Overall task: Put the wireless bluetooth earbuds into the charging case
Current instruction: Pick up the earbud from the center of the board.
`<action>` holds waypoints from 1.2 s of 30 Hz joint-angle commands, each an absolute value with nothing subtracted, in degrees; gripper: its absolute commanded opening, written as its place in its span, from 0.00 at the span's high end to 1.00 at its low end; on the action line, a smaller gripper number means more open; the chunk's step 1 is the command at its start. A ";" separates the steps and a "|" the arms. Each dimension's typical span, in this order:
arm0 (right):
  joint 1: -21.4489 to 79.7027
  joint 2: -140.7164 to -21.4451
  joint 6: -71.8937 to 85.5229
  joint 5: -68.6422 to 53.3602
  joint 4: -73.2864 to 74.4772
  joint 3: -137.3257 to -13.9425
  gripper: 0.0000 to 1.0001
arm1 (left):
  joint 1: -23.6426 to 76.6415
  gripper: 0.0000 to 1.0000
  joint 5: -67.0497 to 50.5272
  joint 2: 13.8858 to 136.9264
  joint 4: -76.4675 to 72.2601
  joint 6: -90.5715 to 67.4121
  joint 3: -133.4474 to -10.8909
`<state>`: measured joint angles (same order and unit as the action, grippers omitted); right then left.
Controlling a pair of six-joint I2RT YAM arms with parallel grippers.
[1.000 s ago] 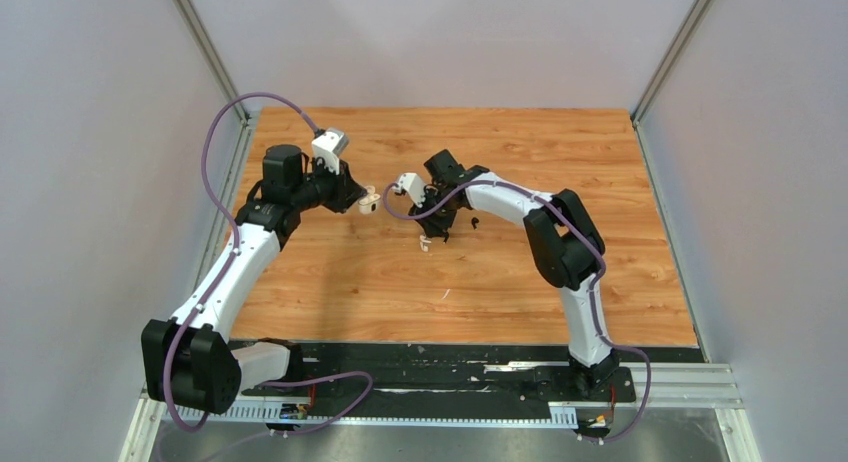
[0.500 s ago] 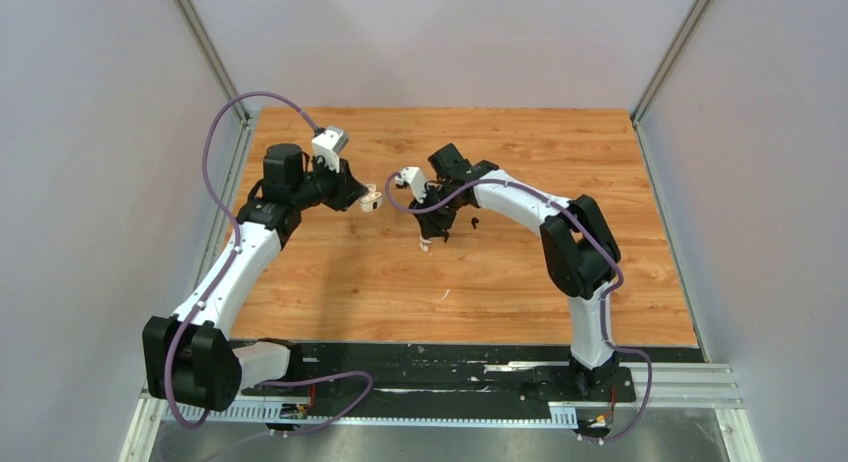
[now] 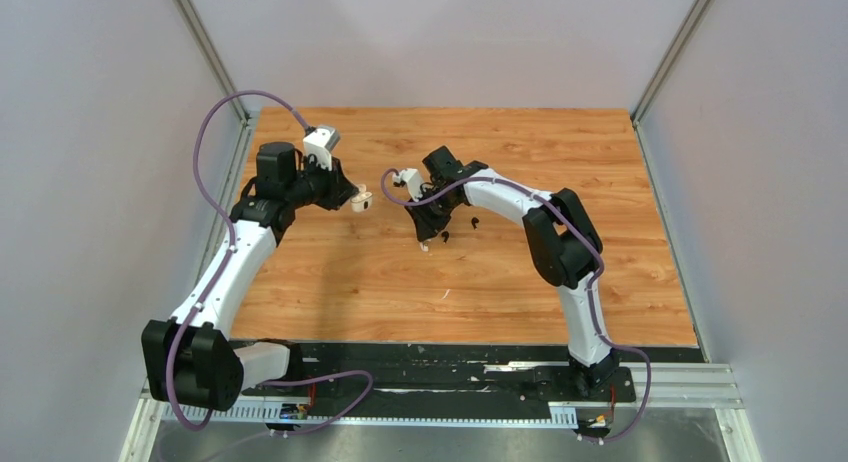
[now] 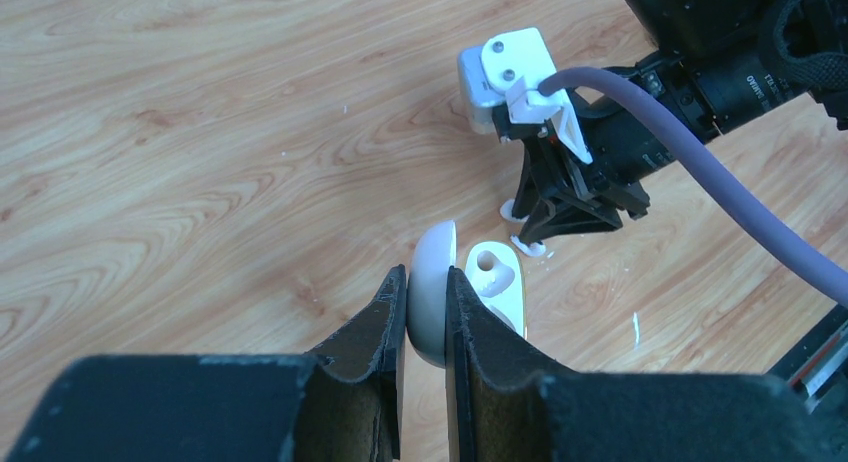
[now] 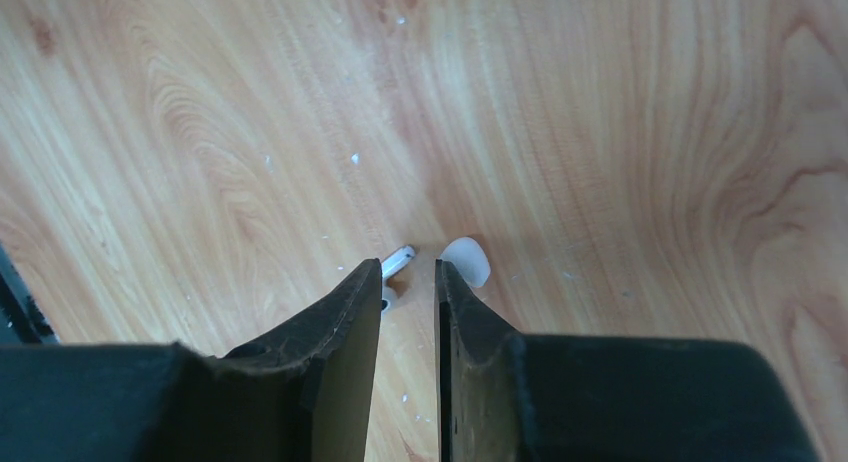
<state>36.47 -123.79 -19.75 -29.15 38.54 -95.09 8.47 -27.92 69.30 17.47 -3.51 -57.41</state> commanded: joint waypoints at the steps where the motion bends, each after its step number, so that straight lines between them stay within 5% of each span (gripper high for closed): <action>1: 36.65 -124.10 -16.72 -25.18 33.96 -96.08 0.75 | 8.26 1.00 -27.87 67.21 17.04 -3.44 -58.46; 24: 37.00 -121.09 -12.37 -21.58 32.43 -95.60 0.76 | 8.21 1.00 -29.49 67.67 15.43 -4.53 -57.52; 36: 37.31 -122.88 -16.15 -21.38 31.97 -96.28 0.68 | 8.25 1.00 -29.24 67.41 15.31 -4.57 -57.24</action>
<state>36.69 -123.55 -14.06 -21.63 34.41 -94.78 8.47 -28.40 68.79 17.37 -3.81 -57.39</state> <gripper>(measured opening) 0.294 0.224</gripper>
